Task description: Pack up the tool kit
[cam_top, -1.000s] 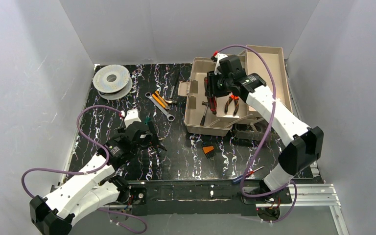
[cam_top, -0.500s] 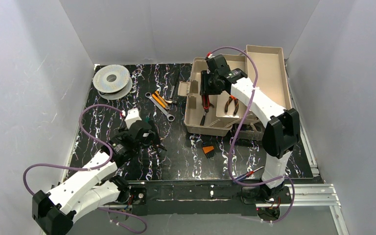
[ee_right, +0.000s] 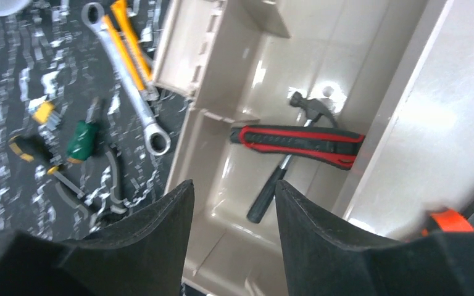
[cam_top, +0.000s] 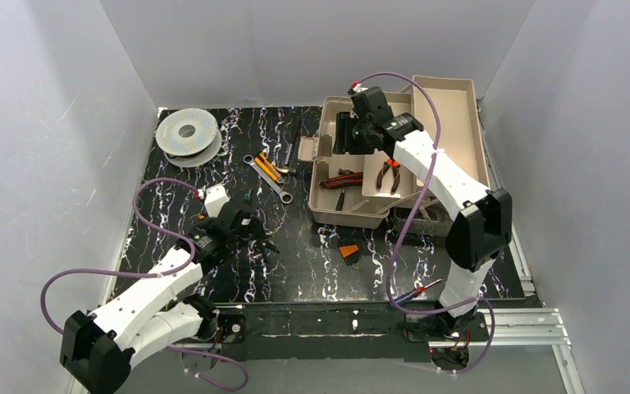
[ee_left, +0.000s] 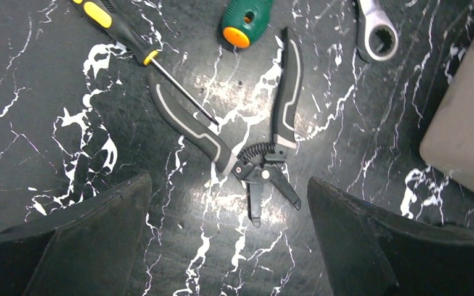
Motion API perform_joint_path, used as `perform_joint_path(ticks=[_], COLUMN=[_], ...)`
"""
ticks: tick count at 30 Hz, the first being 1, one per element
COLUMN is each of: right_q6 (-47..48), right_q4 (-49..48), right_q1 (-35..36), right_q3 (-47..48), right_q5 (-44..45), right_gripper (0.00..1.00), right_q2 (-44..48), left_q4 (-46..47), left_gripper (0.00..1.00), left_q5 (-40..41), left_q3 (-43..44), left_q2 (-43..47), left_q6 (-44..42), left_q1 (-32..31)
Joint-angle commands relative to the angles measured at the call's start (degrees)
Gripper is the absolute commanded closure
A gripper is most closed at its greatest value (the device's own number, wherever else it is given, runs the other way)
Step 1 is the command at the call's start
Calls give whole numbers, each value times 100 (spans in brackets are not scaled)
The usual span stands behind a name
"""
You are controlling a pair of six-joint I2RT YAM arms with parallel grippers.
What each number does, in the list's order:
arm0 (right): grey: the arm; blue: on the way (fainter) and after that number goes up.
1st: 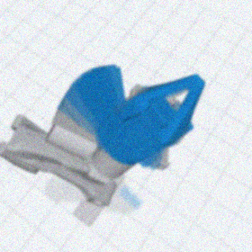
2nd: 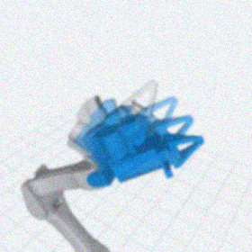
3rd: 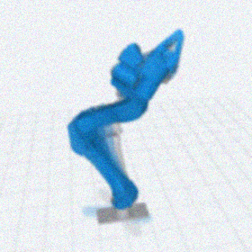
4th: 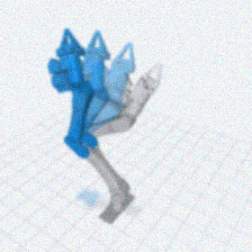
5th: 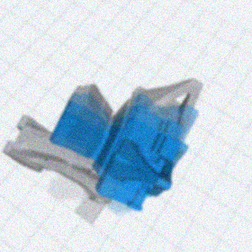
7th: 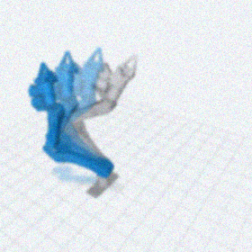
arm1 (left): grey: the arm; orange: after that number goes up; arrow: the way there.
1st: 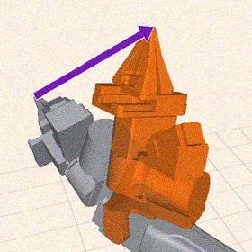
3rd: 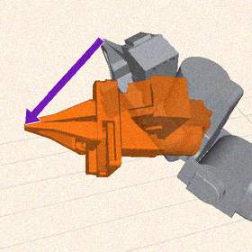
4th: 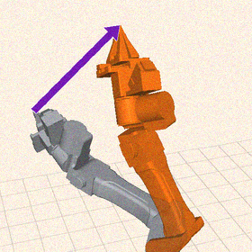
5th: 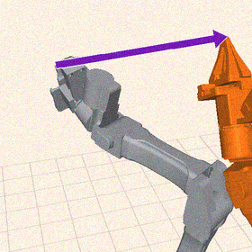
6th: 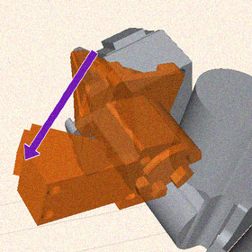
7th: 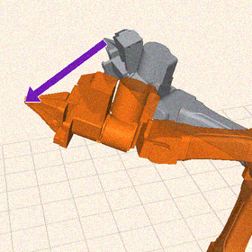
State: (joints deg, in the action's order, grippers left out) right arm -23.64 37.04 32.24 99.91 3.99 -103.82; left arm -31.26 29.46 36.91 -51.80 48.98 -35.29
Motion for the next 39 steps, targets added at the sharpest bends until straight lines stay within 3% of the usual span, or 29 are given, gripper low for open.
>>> perform_joint_path(ticks=[1,8,15,25,39], right_q6=[223,584,497,519,534], right_q4=[-363,-557,-1554,-1592,-1857], right_q1=[84,682,916,942,942], right_q3=[-372,-1211,-2398,-2753,-3274], right_q5=[-814,-808,-1028,-985,-727], right_gripper=[42,44,45,46,46], right_q2=[820,1603,2428,2843,3807], left_q4=[173,219,382,486,348], left_gripper=[2,8,20,21,27], left_q5=[-7,-155,-44,361,-129], left_q3=[-57,-81,193,488,1199], left_q2=[-95,-667,-1683,-1779,-3278], left_q6=[249,1003,1308,1563,1988], left_q1=[433,1043,1506,2175,3178])
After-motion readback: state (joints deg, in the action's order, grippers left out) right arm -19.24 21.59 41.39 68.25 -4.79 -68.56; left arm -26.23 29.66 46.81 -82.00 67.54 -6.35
